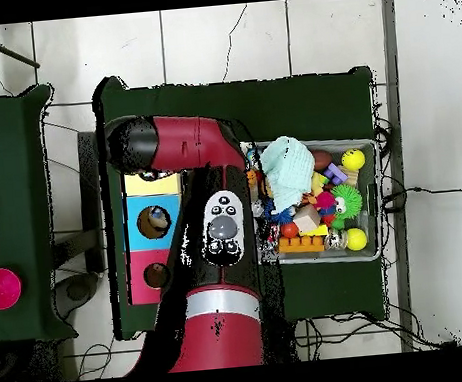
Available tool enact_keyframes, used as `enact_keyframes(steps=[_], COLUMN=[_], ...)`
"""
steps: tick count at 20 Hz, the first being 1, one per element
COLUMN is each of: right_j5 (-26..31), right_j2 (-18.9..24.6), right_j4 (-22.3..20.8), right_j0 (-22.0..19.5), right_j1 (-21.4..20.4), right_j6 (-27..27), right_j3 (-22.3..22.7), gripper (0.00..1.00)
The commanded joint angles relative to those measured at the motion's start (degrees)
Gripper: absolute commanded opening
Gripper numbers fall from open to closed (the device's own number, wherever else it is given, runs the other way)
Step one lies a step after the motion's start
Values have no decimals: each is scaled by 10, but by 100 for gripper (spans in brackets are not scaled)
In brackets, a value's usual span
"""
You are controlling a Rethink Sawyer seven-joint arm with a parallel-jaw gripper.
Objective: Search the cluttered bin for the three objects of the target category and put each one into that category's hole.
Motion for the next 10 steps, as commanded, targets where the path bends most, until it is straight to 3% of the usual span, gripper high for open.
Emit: enact_keyframes(steps=[1,10], right_j5=[-53,-55], right_j2=[48,40], right_j4=[10,26], right_j0=[11,39], right_j1=[8,-4], right_j6=[37,69], right_j3=[114,136], gripper=[0,0])
